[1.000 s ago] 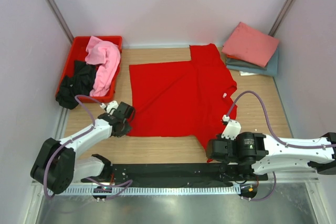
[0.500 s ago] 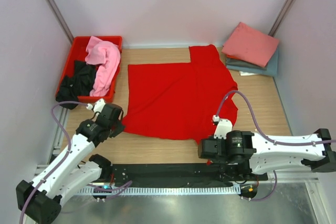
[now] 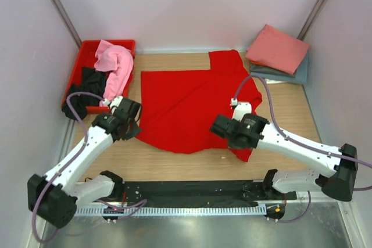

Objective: Fold and stack the t-shirts
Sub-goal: Fold the tshirt

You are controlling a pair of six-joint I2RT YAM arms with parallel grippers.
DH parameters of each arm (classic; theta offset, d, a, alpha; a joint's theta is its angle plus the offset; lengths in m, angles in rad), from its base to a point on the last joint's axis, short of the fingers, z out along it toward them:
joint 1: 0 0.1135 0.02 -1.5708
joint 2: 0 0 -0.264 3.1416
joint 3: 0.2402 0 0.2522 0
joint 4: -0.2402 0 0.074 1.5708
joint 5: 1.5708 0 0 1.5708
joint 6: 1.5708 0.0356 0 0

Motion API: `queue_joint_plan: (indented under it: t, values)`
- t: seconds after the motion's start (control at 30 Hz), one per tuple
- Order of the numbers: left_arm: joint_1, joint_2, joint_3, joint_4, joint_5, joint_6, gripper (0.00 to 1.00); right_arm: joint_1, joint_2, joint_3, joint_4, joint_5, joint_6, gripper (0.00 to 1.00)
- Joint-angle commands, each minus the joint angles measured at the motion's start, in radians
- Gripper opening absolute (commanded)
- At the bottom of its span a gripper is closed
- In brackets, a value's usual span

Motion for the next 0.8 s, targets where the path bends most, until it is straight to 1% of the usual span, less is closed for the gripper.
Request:
queue_joint_plan:
  t: [0.0, 0.03, 0.1, 0.13, 0.17, 0.27, 0.33, 0.5, 0.6, 0.77]
  values:
    - [0.05, 0.092, 0.061, 0.054, 0.024, 0.127, 0.0, -0.15, 0.032, 0.041, 0.083, 0.025, -0.306, 0.01]
    - [0.067, 0.137, 0.068, 0.064, 0.047, 0.139, 0.0, -0.221, 0.05, 0.047, 0.1, 0.019, -0.399, 0.01]
    - [0.127, 0.18, 0.093, 0.094, 0.084, 0.176, 0.0, -0.278, 0.11, 0.07, 0.125, 0.019, -0.473, 0.01]
    - [0.142, 0.229, 0.102, 0.098, 0.092, 0.199, 0.0, -0.31, 0.127, 0.095, 0.14, 0.017, -0.513, 0.01]
    - [0.151, 0.253, 0.114, 0.103, 0.093, 0.208, 0.0, -0.322, 0.146, 0.11, 0.151, 0.02, -0.578, 0.01]
    - [0.184, 0.345, 0.171, 0.118, 0.11, 0.237, 0.0, -0.368, 0.221, 0.175, 0.16, 0.051, -0.67, 0.01]
    - [0.199, 0.379, 0.189, 0.129, 0.142, 0.241, 0.0, -0.39, 0.261, 0.211, 0.175, 0.085, -0.704, 0.01]
    - [0.213, 0.464, 0.235, 0.15, 0.171, 0.242, 0.0, -0.485, 0.328, 0.302, 0.191, 0.161, -0.788, 0.01]
    - [0.213, 0.499, 0.259, 0.147, 0.17, 0.247, 0.0, -0.508, 0.37, 0.333, 0.234, 0.174, -0.857, 0.01]
    - [0.216, 0.551, 0.294, 0.137, 0.15, 0.254, 0.0, -0.536, 0.489, 0.388, 0.248, 0.214, -0.903, 0.01]
